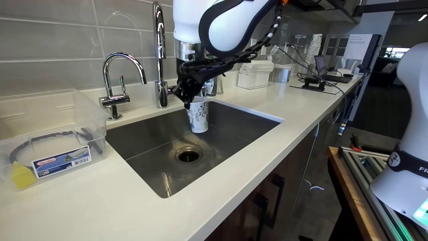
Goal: Empty the cup
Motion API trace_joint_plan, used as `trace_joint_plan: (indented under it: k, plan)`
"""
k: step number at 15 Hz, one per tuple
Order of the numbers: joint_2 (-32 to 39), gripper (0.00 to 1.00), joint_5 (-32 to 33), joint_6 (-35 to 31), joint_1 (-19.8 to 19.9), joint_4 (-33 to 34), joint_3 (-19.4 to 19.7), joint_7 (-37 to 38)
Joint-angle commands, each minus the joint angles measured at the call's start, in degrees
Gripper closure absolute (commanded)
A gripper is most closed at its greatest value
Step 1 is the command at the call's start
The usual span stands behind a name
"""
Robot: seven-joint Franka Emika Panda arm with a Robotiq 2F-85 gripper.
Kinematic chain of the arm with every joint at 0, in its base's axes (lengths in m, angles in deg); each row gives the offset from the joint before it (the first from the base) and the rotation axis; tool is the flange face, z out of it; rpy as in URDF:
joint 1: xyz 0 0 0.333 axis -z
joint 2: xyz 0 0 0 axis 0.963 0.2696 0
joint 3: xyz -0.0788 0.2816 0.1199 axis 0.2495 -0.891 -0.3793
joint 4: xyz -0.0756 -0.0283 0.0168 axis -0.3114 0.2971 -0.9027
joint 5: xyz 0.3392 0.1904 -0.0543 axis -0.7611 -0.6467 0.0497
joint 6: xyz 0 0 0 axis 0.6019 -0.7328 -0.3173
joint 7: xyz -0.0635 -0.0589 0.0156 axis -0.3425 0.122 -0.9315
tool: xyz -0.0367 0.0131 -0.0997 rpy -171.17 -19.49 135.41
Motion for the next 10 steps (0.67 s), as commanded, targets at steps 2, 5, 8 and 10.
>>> trace_joint_plan:
  k: [2, 5, 8, 10]
  plan:
    - [-5.2, 0.99, -1.3, 1.4, 10.2, -1.2, -15.8, -3.1]
    - [-6.8, 0.99, -1.5, 1.8, 13.3, -0.7, -22.5, -7.1]
    - [-7.9, 0.99, -3.9, 1.8, 15.3, 0.1, -28.0, -13.4]
    - [-8.0, 0.99, -6.6, 1.4, 16.1, 0.7, -31.3, -19.7]
